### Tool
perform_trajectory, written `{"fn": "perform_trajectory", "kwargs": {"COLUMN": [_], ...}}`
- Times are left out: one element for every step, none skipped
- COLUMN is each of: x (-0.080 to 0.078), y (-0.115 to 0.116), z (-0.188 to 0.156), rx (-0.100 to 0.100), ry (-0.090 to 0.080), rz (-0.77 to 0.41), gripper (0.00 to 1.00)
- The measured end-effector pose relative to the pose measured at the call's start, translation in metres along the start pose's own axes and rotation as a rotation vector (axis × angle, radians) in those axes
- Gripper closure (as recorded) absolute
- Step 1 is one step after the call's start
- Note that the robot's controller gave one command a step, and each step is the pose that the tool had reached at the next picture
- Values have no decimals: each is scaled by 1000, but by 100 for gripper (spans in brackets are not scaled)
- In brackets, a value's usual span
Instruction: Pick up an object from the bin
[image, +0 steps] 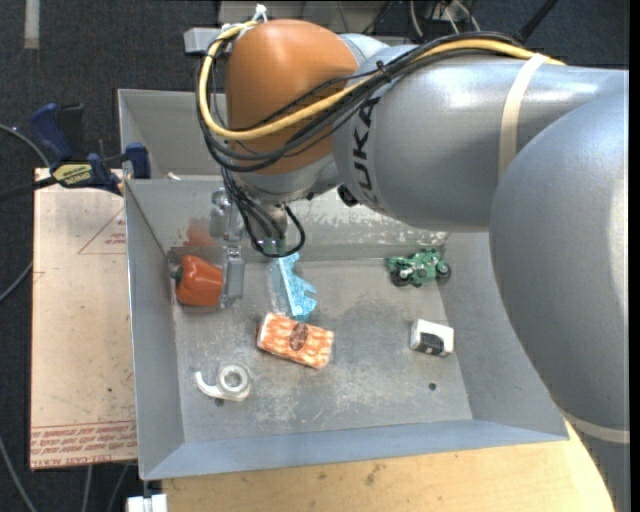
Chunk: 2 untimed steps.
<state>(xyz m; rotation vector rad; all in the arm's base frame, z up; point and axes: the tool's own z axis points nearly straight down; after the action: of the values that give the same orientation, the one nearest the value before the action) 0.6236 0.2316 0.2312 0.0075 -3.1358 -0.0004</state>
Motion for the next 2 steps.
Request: {"fn": "perform_trajectory", "kwargs": {"x": [-1,22], "y": [-1,10], "z": [-6,49], "rx": [-1,-2], "ry": [-7,-12], "rz": [3,-26], "gripper": [0,0]}}
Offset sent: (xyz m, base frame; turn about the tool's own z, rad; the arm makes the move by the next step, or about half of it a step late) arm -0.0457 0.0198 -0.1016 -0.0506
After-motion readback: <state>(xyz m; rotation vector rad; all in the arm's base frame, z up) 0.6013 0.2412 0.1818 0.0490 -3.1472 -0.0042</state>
